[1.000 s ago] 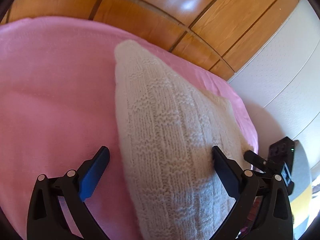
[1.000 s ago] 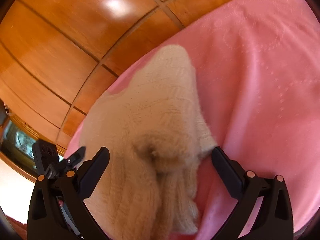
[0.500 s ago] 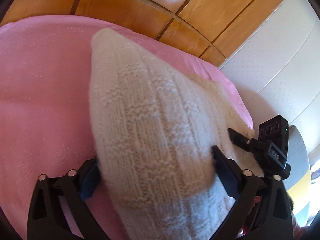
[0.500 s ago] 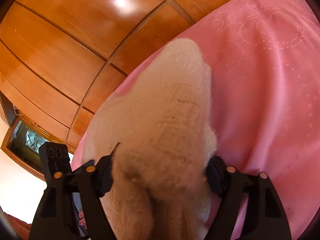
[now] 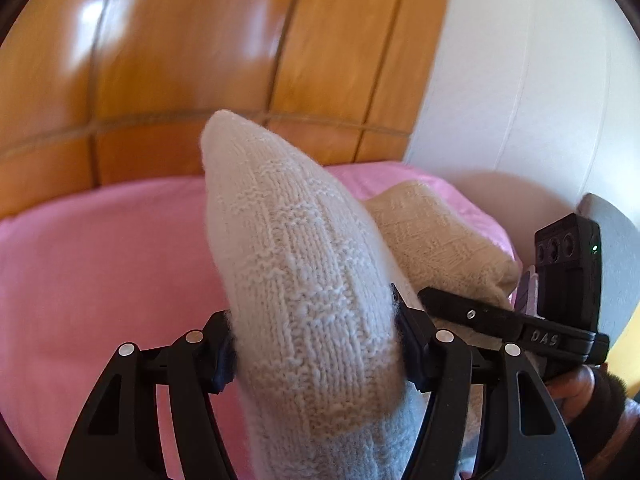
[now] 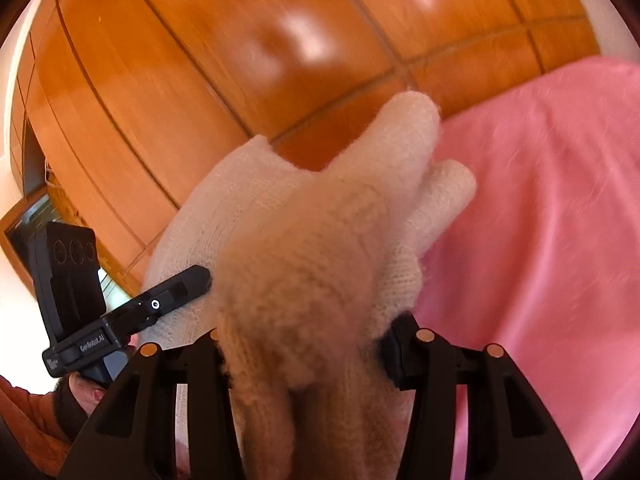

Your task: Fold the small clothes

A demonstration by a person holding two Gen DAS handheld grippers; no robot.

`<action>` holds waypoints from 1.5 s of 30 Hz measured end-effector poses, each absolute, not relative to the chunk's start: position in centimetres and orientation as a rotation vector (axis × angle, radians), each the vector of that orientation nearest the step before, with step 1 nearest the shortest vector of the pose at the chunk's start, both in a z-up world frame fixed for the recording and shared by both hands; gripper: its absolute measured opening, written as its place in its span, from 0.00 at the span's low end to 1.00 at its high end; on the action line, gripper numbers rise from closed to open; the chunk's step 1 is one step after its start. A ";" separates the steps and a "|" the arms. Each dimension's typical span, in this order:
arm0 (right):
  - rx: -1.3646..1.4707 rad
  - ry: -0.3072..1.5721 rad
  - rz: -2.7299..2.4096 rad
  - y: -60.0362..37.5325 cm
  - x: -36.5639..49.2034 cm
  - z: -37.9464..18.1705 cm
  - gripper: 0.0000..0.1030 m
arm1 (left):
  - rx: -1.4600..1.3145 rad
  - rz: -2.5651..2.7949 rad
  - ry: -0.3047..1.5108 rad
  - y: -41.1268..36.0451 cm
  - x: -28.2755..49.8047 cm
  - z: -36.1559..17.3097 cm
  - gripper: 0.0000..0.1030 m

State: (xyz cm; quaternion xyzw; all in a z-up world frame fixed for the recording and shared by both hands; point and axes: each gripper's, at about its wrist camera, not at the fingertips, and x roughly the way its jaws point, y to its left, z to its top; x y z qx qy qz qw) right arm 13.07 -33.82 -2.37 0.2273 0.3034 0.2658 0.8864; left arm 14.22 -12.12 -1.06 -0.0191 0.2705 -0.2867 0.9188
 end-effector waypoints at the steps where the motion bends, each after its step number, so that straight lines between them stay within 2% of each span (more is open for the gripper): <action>1: 0.478 0.598 0.525 -34.8 12.8 -1.8 0.45 | -0.030 -0.607 0.545 -12.9 14.6 -0.8 0.61; 7: 0.462 0.514 0.382 -39.5 12.7 -0.7 0.45 | 0.041 -0.672 0.471 -19.3 18.7 -0.1 0.61; 13: 0.410 0.482 0.226 -44.1 14.5 -0.9 0.45 | 0.099 -0.673 0.461 -25.0 23.3 -1.9 0.61; 16: 0.401 0.482 0.162 -45.8 16.0 -2.0 0.45 | 0.207 -0.574 0.361 -27.1 24.5 -3.1 0.58; 19: 0.443 0.523 0.131 -47.2 18.1 -3.9 0.45 | 0.343 -0.571 0.521 -29.2 26.7 -6.3 0.58; 21: 0.491 0.550 0.084 -47.8 19.5 -5.6 0.49 | 0.268 -0.596 0.536 -28.4 26.7 -7.3 0.62; 22: 0.524 0.571 0.061 -48.4 19.5 -6.7 0.59 | 0.235 -0.596 0.548 -27.8 26.6 -7.5 0.73; 23: 0.536 0.593 0.015 -48.7 19.1 -7.6 0.70 | 0.221 -0.586 0.568 -27.6 26.5 -7.6 0.80; 24: 0.545 0.599 0.000 -49.0 18.5 -8.1 0.72 | 0.193 -0.566 0.600 -27.2 26.5 -7.5 0.87; 25: 0.578 0.604 -0.002 -49.7 18.3 -8.8 0.74 | 0.151 -0.572 0.620 -26.6 26.3 -7.3 0.87; 26: 0.599 0.608 -0.024 -50.1 17.6 -9.0 0.84 | 0.112 -0.585 0.622 -25.9 25.8 -7.2 0.87; 28: 0.592 0.615 -0.103 -51.0 16.3 -8.5 0.88 | 0.077 -0.592 0.604 -25.2 24.7 -7.0 0.87; 30: 0.512 0.591 -0.146 -49.9 15.1 -6.7 0.88 | 0.073 -0.585 0.598 -25.2 24.0 -7.1 0.88; 32: 0.430 0.548 -0.192 -49.1 14.6 -4.9 0.97 | 0.099 -0.576 0.635 -25.6 23.6 -7.9 0.89; 36: 0.443 0.526 -0.236 -49.5 15.7 -2.9 0.98 | 0.129 -0.545 0.695 -26.1 23.5 -8.8 0.91; 39: 0.413 0.652 -0.395 -50.4 17.3 -4.3 0.98 | 0.089 -0.488 0.717 -25.4 23.5 -9.1 0.96; 41: 0.390 0.772 -0.457 -51.3 17.9 -7.1 0.98 | 0.057 -0.502 0.761 -25.0 23.5 -9.8 0.96; 45: 0.449 0.707 -0.427 -52.3 16.3 -9.1 0.98 | -0.019 -0.494 0.788 -23.9 22.6 -9.8 0.96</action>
